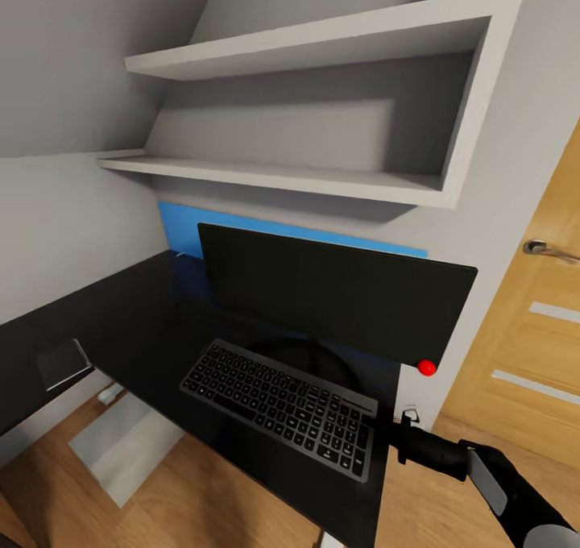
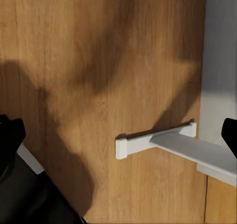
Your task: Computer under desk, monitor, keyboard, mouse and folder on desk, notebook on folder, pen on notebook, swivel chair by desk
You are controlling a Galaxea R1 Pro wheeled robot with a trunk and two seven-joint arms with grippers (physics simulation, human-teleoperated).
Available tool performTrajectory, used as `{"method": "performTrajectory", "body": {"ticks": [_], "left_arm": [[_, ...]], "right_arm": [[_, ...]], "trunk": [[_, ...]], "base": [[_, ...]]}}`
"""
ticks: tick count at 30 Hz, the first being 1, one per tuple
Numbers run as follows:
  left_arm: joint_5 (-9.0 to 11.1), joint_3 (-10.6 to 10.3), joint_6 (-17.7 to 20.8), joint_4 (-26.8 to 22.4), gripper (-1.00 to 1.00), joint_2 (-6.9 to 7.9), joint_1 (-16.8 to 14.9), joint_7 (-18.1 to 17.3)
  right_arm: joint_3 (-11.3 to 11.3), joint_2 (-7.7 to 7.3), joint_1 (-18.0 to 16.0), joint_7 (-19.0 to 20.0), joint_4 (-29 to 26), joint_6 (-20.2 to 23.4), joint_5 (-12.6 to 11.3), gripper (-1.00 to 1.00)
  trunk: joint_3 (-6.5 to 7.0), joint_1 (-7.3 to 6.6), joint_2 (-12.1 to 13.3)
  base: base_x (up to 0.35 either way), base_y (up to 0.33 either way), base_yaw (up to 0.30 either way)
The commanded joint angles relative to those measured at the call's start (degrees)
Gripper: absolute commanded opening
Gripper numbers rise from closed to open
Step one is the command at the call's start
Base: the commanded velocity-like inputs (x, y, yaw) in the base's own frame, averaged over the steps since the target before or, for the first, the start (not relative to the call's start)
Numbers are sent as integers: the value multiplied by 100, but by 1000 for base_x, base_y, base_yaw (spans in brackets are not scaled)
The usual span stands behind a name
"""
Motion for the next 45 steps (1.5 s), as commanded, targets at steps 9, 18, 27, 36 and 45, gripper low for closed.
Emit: {"method": "performTrajectory", "body": {"ticks": [9,18,27,36,45], "left_arm": [[81,82,109,-5,100,-1,-15,-6],[195,129,165,-69,100,66,10,-84],[195,129,165,-69,100,66,10,-84],[196,129,167,-67,100,67,12,-84],[280,319,225,-61,100,127,-53,-102]], "right_arm": [[12,41,-16,-571,121,-8,-26,-100],[-54,140,-152,-498,44,-35,-83,-100],[-54,140,-152,-498,44,-35,-83,-100],[-51,140,-151,-506,45,-34,-77,-100],[-335,166,-254,-677,123,7,-55,-100]], "trunk": [[-168,199,-367],[-167,199,-366],[-167,199,-366],[-185,220,-406],[-347,418,-767]], "base": [[0,0,0],[0,0,0],[0,0,0],[0,0,0],[0,0,0]]}}
